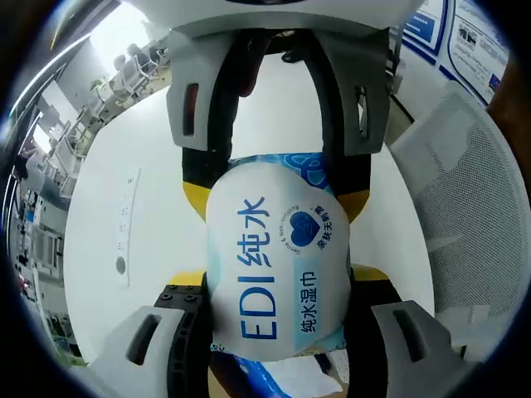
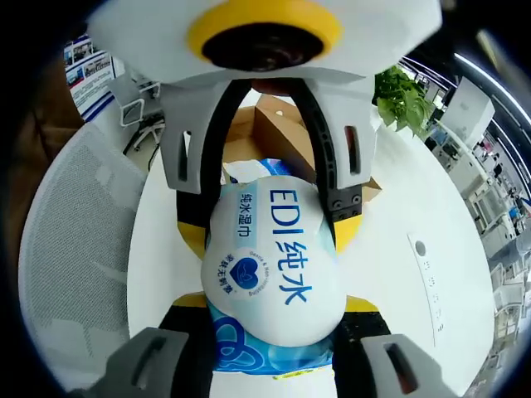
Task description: Operate the shoe box by opening the lid, removing the specified soft item, and placing it in the target area until the item is outside and the box remains undamaged.
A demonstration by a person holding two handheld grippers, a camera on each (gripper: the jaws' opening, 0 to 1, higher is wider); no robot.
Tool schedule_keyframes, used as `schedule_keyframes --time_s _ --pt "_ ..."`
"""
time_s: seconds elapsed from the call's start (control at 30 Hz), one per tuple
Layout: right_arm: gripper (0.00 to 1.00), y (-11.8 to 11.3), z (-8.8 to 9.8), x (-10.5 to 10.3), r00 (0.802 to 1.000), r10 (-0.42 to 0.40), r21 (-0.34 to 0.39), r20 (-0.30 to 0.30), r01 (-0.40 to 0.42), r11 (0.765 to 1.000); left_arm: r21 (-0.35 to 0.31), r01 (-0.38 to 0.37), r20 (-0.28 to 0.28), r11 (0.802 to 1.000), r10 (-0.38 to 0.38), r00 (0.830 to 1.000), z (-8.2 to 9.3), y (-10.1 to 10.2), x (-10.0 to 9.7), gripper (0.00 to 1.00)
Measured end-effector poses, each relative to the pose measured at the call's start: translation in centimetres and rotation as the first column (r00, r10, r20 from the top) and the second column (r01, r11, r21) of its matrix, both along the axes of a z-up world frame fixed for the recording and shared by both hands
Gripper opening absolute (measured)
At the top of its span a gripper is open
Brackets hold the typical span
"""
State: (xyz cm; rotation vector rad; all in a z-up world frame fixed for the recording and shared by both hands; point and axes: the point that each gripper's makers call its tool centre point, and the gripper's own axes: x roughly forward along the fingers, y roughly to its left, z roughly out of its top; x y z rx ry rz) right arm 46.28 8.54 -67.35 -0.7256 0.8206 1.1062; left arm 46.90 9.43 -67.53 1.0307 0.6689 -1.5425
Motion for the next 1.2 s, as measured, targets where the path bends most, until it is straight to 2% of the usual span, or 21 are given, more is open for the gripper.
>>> schedule_keyframes --time_s 0.73,1.2 --pt "0.53 -2.9 -2.5 2.1 0.999 0.038 -0.043 -0.033 -0.039 0.998 0.007 -0.013 -0.03 1.0 0.013 0.999 -2.8 -2.8 1.9 0.64" --pt "0.53 -4.4 -5.2 2.6 0.997 0.034 -0.035 -0.07 -0.037 0.999 0.032 -0.003 -0.045 0.999 0.004 0.999 -6.0 -4.4 2.6 0.61"
